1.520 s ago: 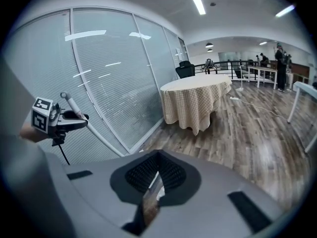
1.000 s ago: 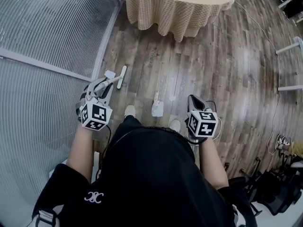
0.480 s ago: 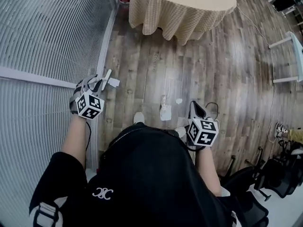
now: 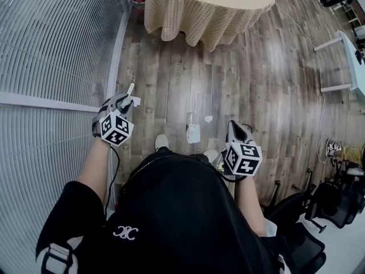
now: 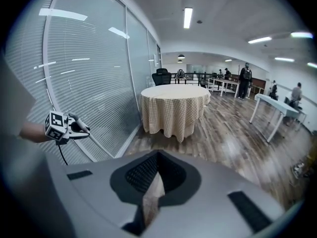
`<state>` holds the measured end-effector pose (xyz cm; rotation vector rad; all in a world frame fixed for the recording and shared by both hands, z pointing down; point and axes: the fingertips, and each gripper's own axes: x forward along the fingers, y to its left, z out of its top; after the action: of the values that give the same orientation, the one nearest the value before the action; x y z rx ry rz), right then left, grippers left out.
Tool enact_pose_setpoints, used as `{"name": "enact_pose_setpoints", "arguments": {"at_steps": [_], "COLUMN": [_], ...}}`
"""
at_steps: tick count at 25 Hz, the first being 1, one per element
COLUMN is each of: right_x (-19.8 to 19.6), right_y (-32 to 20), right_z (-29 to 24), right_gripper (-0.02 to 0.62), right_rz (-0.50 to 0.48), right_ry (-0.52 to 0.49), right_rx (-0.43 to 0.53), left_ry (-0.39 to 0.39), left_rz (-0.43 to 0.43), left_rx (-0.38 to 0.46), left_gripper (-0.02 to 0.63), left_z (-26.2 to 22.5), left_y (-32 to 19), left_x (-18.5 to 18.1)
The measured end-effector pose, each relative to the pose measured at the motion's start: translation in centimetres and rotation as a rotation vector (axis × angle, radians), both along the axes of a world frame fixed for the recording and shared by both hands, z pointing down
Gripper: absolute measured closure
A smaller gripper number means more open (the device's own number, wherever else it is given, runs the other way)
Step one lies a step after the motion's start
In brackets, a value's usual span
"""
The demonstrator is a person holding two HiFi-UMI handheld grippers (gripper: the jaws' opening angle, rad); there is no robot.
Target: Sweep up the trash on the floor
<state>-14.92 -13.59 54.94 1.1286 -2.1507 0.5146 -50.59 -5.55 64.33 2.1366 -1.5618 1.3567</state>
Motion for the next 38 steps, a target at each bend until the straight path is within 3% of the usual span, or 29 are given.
{"name": "enact_pose_setpoints", "arguments": {"at_steps": [9, 22, 25, 32, 38], "right_x": [5.6, 21.7, 24.7, 30.1, 35.9], "right_y": [0.0, 1.9, 2.6, 3.3, 4.0], "right_z": [0.1, 1.0, 1.4, 1.6, 2.4], "right_gripper": [0.581, 0.581, 0.581, 0.581, 0.581], "right_rz": [0.07, 0.319, 0.378, 0.475, 0.557], "right_ry": [-0.039, -0.079, -0.096, -0.141, -0.165], "right_rx": [-0.008, -0.03, -0.038, -0.007, -0.002], "left_ry": [0.114, 0.247, 0.237, 0.14, 0.091], "left_rz": [0.137, 0.408, 0.463, 0.528, 0.79], "left_rx": [0.004, -0.01, -0.022, 0.016, 0.077], "left_gripper": [0.503, 0.503, 0.503, 0.502, 0.502], "left_z": [-2.4, -4.7, -4.7, -7.6, -11.6], "left_y": [-2.1, -6.4, -6.9, -9.1, -10.4], "left_x": [12.4, 33.0, 36.0, 39.2, 47.0]}}
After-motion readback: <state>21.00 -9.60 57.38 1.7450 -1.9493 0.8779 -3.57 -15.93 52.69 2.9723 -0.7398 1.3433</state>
